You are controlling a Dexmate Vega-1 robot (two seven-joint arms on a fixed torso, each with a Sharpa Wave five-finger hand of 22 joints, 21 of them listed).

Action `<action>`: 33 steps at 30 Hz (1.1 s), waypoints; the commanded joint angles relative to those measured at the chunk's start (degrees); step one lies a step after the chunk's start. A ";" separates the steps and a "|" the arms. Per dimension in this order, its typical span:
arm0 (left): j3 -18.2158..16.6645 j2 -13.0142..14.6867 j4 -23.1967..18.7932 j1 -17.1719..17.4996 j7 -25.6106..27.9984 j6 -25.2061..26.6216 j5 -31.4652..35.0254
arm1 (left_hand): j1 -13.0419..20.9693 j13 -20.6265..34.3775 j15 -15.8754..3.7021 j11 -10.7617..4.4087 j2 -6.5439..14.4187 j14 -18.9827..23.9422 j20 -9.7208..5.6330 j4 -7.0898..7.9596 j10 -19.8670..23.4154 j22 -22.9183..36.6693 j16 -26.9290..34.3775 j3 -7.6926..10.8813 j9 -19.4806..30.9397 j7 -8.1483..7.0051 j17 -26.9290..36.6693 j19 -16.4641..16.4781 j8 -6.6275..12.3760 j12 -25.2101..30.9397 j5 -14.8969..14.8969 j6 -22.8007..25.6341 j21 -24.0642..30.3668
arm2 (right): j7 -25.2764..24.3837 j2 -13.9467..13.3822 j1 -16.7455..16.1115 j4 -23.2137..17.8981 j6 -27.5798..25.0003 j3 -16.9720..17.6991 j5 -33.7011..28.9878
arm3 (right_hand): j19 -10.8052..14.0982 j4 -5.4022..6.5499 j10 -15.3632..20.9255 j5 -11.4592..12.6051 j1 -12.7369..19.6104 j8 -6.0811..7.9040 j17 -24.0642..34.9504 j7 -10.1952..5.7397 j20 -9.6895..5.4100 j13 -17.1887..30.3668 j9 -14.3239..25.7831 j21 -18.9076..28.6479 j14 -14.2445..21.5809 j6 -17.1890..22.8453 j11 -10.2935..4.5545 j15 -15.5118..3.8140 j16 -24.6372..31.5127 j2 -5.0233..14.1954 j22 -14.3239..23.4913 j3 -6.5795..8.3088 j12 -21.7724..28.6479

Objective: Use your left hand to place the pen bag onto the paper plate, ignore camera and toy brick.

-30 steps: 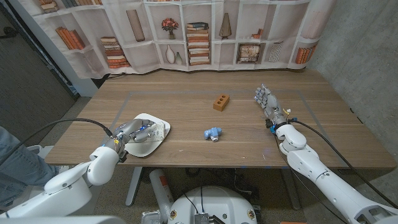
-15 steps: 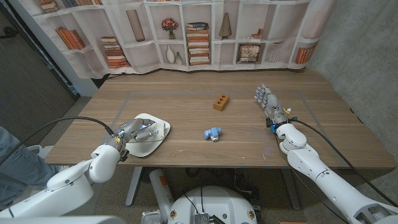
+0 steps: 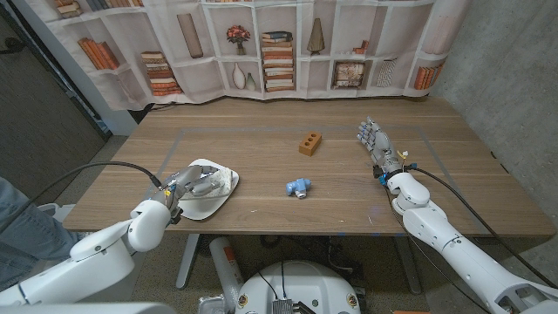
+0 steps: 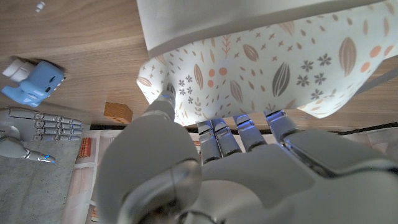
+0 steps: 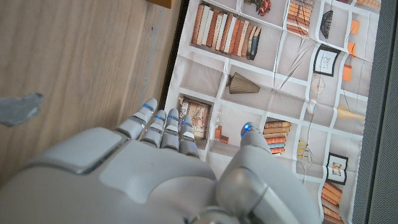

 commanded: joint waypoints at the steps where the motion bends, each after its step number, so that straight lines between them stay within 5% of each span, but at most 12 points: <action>1: 1.51 0.82 0.80 -2.37 -0.67 0.32 -3.55 | -2.35 -0.04 0.28 0.57 -0.05 -0.39 0.69 1.64 -0.48 0.19 0.56 -0.76 0.30 0.26 -0.05 -0.47 -0.13 0.26 0.40 -0.57 -0.48 | 0.02 0.17 0.06 0.55 0.12 0.16 0.20 | 0.32 -0.12 0.65 -0.14 0.01 -0.02 0.17 -0.11 -1.10 0.20 0.10 -0.18 0.40 0.25 -0.16 0.02 -0.16 0.47 0.20 -0.20 -0.09; 12: 2.69 2.44 -0.26 -3.56 -0.65 2.77 -5.53 | -7.46 -0.38 1.38 2.01 -1.01 -4.18 1.54 4.39 -4.35 0.22 -0.04 -3.33 0.21 1.25 -0.68 -2.99 -1.02 -0.15 1.34 -3.93 -1.87 | 0.53 0.48 0.20 1.43 0.53 0.22 0.56 | 0.32 -0.14 0.72 -0.14 0.03 -0.03 0.16 -0.20 -1.06 0.20 0.10 -0.32 0.43 0.22 -0.02 0.01 -0.17 0.47 0.21 -0.25 -0.08; 33: 3.82 4.71 -2.22 -5.19 1.23 5.20 -7.76 | -10.43 -0.62 2.74 2.79 -2.35 -7.40 2.50 5.56 -7.97 0.22 -0.12 -5.35 0.18 2.15 -1.21 -5.48 -1.41 -0.09 2.38 -8.18 -3.25 | 0.95 0.75 0.13 1.92 1.52 0.52 0.86 | 0.31 -0.15 1.03 -0.15 0.01 -0.04 0.16 -0.33 -0.96 0.21 0.10 -0.56 0.87 0.22 -0.25 -0.05 -0.03 0.49 0.23 -0.35 0.02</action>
